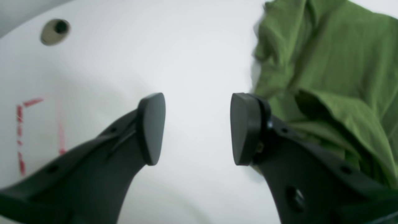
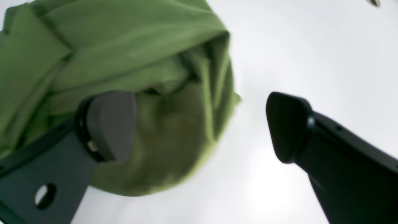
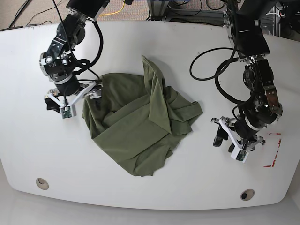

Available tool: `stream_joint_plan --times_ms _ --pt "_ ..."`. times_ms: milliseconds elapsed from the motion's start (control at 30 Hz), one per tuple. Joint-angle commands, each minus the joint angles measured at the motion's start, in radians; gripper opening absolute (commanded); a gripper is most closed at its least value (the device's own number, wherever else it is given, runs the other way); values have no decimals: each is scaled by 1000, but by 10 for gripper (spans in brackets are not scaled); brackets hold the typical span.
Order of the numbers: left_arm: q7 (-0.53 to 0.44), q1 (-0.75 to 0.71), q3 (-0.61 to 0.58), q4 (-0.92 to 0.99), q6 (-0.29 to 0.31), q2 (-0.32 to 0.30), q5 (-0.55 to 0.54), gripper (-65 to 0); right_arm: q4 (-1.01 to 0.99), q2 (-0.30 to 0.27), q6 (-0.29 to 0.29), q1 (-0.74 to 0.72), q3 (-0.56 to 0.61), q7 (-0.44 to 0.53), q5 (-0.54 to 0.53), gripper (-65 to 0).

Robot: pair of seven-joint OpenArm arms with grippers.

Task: Layout the t-shirt on the table in an organized manner, then fold the t-shirt properly
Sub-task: 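Grasp a shirt corner with the right gripper and pull it outward, then lower the left gripper onto the bunched shirt fabric and grasp it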

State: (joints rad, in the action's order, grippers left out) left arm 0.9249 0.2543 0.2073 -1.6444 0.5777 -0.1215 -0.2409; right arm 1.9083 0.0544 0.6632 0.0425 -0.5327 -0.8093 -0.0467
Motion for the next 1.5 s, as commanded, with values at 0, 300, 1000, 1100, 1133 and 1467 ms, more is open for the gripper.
stream_joint_plan --times_ms 0,300,1000,1100,1133,1467 --pt "-19 -2 -1 -35 5 -7 -16 -333 -45 -12 33 -16 -40 -8 -75 -3" --pt "-19 -100 -1 -144 5 -7 -16 -333 -255 -61 35 -22 -116 -58 -304 -3" --pt "-19 -266 -1 -225 8 0 -19 -336 -511 -112 35 -53 -65 -55 -496 -230" --pt "-19 -278 -1 -225 15 1 -19 -336 -510 -112 35 -53 -42 -55 -499 -298" --pt "-19 -284 -1 -225 31 6 -19 -336 -510 -112 35 -53 -36 -55 -499 -333" --pt "-14 -329 -13 -221 120 84 -19 -333 -510 -112 35 -53 -28 -55 -493 -650"
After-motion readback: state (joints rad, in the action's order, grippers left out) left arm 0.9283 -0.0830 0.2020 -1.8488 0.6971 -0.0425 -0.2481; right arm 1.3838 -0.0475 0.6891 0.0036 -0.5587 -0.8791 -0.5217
